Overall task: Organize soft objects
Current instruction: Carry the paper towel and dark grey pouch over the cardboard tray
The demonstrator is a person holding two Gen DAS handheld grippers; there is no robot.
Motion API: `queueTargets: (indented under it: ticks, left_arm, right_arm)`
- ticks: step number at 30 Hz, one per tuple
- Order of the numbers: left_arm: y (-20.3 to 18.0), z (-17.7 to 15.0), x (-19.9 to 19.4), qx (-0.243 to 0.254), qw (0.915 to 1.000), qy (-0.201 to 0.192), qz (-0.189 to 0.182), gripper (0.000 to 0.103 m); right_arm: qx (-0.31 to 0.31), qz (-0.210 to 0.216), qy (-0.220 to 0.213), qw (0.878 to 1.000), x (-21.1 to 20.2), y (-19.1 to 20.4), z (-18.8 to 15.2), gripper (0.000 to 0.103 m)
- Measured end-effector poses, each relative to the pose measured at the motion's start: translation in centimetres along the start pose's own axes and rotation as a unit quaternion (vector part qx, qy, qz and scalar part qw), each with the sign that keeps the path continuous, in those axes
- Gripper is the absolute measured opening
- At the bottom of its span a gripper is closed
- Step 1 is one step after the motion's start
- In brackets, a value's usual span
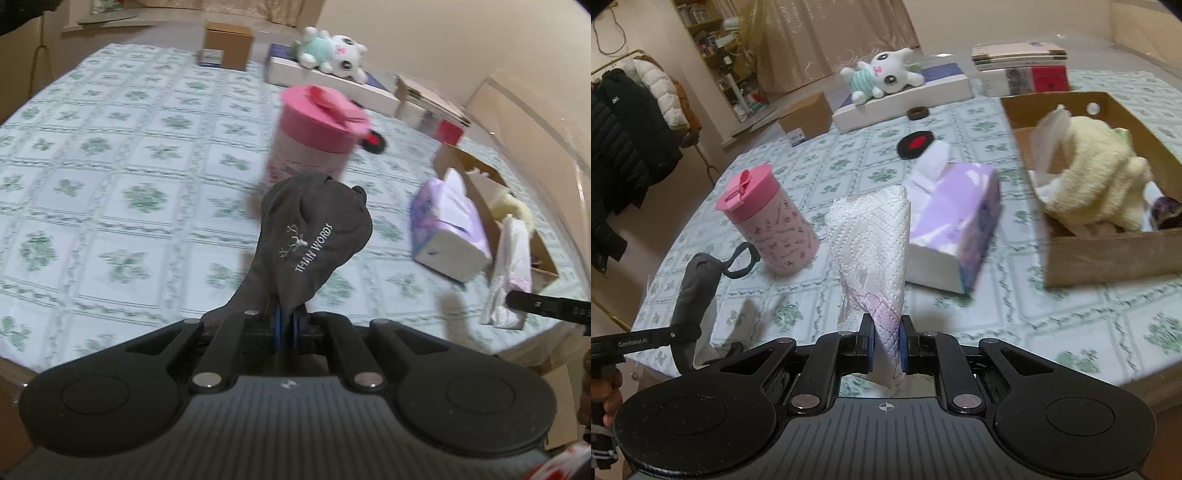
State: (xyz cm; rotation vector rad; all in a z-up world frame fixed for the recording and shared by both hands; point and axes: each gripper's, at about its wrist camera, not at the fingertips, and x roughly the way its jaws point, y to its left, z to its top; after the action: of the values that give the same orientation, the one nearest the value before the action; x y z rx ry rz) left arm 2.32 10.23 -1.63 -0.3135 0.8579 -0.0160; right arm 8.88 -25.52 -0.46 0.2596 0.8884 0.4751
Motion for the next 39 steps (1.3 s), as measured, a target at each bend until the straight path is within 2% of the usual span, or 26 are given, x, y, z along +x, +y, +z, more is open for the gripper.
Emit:
queueTargets:
  ticks: [11, 21, 30, 39]
  left_arm:
    - [-7.7, 0.1, 1.4, 0.039, 0.9965, 0.007, -0.074, 0.005]
    - [-15.1, 1.4, 3.1, 0.077, 0.9884, 0.008, -0.131, 0.005]
    - [-20.6, 2.3, 5.5, 0.084, 0.9828, 0.016, -0.163, 0.005]
    - [-26.3, 4.6, 7.6, 0.089, 0.9772, 0.018, -0.192, 0.005]
  right_arm:
    - [0.018, -0.045, -0.031, 0.998, -3.4, -2.6, -0.4, 0.013]
    - [0.054, -0.088, -0.057, 0.993, -7.1, -6.7, -0.6, 0.013]
    - [0.078, -0.115, -0.076, 0.987, -9.6, -10.2, -0.3, 0.013]
    - [0.068, -0.131, -0.091, 0.985, -11.0, -13.4, 2.4, 0.013]
